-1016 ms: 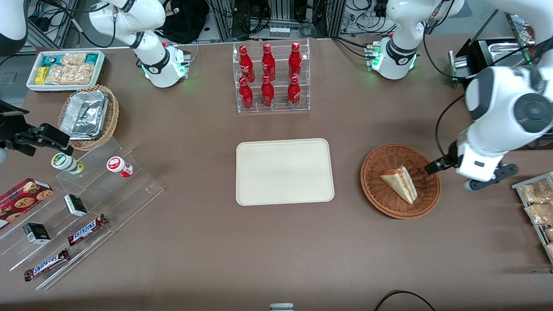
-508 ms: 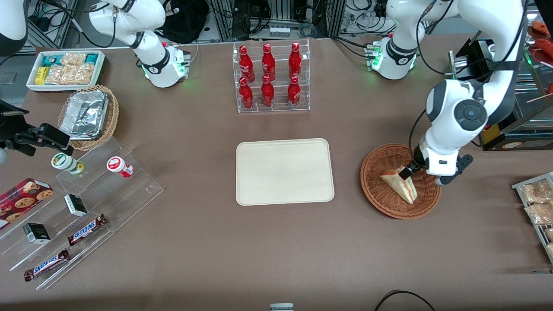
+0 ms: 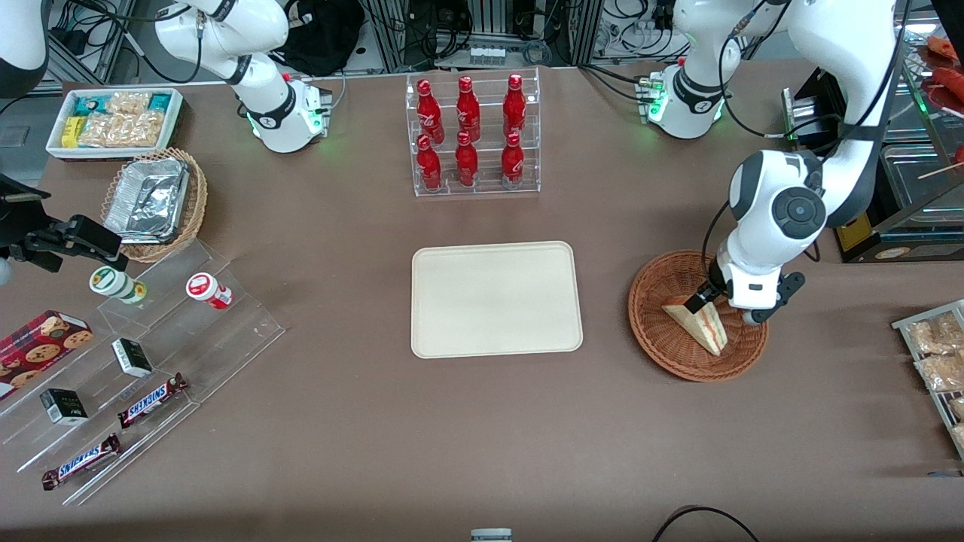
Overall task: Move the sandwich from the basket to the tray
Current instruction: 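Close the left gripper on the sandwich's upright edge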
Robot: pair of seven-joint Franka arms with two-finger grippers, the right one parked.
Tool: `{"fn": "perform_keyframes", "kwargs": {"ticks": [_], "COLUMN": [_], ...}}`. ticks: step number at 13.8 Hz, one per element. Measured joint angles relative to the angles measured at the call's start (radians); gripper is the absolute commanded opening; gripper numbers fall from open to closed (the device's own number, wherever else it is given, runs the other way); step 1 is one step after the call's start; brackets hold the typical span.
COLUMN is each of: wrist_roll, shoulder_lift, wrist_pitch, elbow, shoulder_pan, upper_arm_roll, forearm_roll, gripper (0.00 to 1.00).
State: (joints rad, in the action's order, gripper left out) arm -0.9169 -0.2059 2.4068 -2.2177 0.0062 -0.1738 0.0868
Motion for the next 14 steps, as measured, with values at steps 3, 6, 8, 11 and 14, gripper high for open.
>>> {"fn": "perform_keyframes", "kwargs": {"ticks": [3, 6, 8, 11, 14], "wrist_roll": [0.0, -0.001, -0.003, -0.01, -0.01], "shoulder_lift": [-0.033, -0.051, -0.061, -0.062, -0.061], "wrist_pitch": [0.037, 0.064, 0.084, 0.088, 0.026], "elbow": [0.0, 0.0, 0.0, 0.009, 0.063], "shoulder_pan": [0.0, -0.001, -0.001, -0.001, -0.001], "upper_arm_roll": [0.0, 0.0, 0.0, 0.0, 0.0], "forearm_roll": [0.0, 0.0, 0.0, 0.0, 0.0], "gripper": [1.0, 0.59, 0.12, 0.08, 0.08]}}
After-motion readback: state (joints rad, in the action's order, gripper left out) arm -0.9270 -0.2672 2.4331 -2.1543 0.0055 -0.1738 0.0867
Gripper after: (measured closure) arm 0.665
